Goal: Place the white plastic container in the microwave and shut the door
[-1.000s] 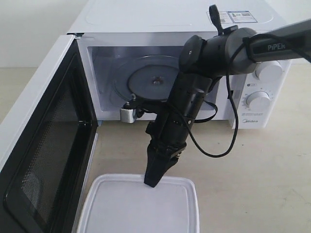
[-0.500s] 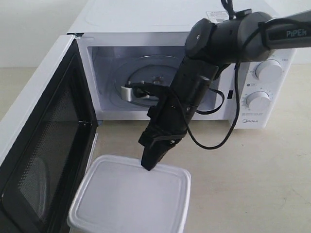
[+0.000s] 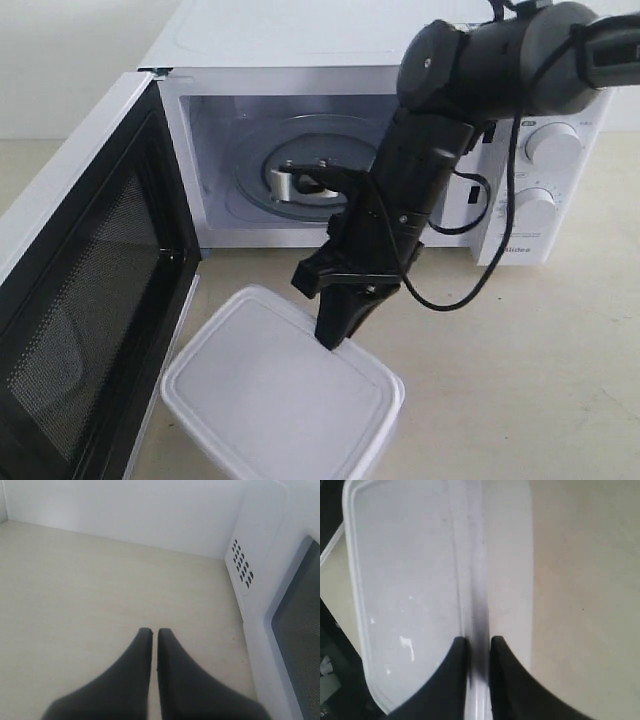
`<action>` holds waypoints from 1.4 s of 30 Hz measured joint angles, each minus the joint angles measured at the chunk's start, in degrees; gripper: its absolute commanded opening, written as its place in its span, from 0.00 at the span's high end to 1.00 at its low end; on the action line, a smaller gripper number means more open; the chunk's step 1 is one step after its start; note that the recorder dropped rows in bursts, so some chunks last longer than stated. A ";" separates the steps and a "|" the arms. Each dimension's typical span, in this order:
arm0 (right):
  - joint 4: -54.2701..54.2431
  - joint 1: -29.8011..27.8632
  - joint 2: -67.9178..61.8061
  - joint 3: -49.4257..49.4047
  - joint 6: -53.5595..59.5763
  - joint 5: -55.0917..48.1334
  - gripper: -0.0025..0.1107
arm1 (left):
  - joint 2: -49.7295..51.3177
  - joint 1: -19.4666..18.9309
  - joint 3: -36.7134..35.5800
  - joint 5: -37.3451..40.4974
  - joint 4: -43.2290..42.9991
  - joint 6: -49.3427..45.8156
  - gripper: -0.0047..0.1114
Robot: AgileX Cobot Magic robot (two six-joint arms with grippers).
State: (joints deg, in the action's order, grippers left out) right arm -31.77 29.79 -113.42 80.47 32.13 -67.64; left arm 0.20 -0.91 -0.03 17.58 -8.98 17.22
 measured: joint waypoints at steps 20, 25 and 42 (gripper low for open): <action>-16.56 -13.49 20.59 -38.42 -0.64 23.00 0.84 | 0.00 0.00 0.00 0.00 0.00 0.00 0.92; -18.68 -13.73 20.94 -41.16 0.73 25.61 0.34 | 0.00 0.00 0.00 0.00 0.00 0.00 0.92; -31.81 -13.83 15.04 -41.60 13.19 27.53 0.69 | 0.00 0.00 0.00 0.00 0.00 0.00 0.92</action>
State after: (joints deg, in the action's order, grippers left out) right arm -63.58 15.96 -98.38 38.87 45.33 -40.11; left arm 0.20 -0.91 -0.03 17.58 -8.98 17.22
